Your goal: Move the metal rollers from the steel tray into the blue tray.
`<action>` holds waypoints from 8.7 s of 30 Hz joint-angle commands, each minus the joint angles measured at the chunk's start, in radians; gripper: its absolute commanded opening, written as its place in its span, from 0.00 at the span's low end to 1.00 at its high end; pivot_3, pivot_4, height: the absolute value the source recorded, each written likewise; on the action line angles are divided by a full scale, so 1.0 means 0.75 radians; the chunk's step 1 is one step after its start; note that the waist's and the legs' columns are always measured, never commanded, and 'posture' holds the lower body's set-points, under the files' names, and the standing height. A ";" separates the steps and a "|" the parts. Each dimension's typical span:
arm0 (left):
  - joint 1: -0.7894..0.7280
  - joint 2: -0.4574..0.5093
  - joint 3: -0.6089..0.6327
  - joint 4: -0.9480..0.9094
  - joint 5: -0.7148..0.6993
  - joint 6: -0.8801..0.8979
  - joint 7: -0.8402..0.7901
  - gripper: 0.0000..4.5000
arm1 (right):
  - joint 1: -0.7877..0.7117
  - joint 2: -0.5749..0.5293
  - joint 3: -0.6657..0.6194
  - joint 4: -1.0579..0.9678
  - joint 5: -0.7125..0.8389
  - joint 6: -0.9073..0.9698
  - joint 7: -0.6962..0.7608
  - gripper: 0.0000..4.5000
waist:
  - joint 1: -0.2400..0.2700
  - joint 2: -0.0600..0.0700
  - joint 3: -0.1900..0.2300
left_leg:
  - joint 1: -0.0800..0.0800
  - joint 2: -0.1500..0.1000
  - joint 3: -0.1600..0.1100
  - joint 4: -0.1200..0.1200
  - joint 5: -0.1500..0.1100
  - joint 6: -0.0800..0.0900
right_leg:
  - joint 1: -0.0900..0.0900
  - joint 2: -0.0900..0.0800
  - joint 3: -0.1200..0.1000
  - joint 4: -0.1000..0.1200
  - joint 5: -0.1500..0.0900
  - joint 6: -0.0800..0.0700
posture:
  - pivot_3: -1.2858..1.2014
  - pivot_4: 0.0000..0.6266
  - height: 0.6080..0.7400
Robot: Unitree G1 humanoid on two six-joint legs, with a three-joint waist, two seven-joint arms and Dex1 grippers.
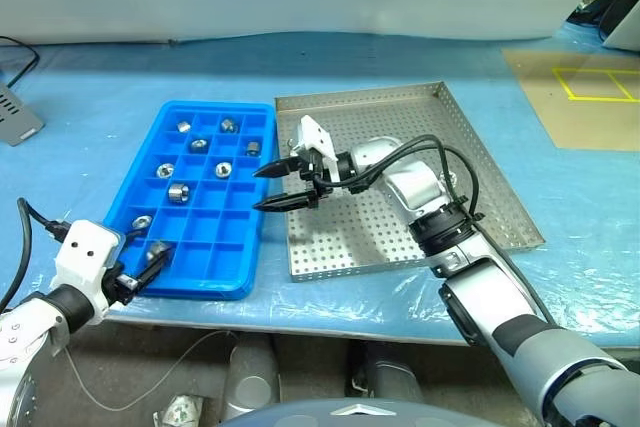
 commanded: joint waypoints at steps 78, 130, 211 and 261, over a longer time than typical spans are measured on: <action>-0.689 0.105 -0.421 0.281 -0.036 -0.032 0.002 0.86 | -0.336 0.583 -0.482 1.205 -0.292 -0.554 -1.079 0.43 | -0.133 0.001 0.000 | 0.002 0.002 0.000 0.011 0.006 -0.010 | -0.002 0.000 -0.001 0.021 -0.002 -0.006 | 0.59 0.24 1.00; -0.748 0.088 -0.473 0.336 0.010 -0.055 0.017 0.86 | -0.274 0.614 -0.406 1.192 -0.355 -0.547 -1.075 0.71 | -0.136 0.001 0.000 | 0.002 0.002 0.000 0.009 0.006 -0.010 | -0.003 0.000 -0.001 0.021 -0.002 -0.007 | 0.59 0.24 1.00; -0.936 0.012 -0.589 0.544 0.095 -0.162 -0.013 0.86 | 0.044 0.264 -0.255 0.393 -0.250 -0.224 -0.701 0.65 | -0.149 0.001 0.001 | 0.003 0.004 0.001 0.006 0.008 -0.013 | -0.003 0.004 0.001 0.018 -0.003 -0.007 | 0.54 0.24 1.00; -0.878 0.011 -0.580 0.439 0.098 -0.100 0.026 0.86 | -0.358 0.669 -0.382 1.261 -0.371 -0.657 -1.087 0.99 | -0.173 0.003 0.001 | 0.003 0.005 0.001 0.006 0.008 -0.013 | -0.004 0.004 0.000 0.020 -0.003 -0.009 | 0.57 0.24 1.00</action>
